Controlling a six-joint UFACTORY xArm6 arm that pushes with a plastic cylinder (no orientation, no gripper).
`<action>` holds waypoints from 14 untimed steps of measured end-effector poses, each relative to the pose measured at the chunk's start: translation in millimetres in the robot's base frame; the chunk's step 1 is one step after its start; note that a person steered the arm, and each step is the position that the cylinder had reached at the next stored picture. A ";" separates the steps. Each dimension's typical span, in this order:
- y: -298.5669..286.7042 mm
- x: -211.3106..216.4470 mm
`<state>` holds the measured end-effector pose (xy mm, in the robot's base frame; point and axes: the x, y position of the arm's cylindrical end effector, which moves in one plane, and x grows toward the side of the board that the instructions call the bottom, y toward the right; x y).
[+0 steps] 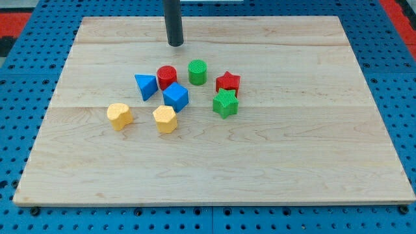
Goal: Slide the red star to the bottom side of the green circle
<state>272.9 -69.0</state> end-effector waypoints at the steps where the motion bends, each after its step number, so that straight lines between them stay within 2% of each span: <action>1: 0.0 0.0; 3: -2.0 -0.7; 4: 88.6 -2.4; 5: 191.1 33.3; 6: 186.1 96.4; 7: 173.0 110.3; 10: 170.1 110.5; 12: 117.7 112.5; 14: 126.1 119.2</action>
<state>392.2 57.1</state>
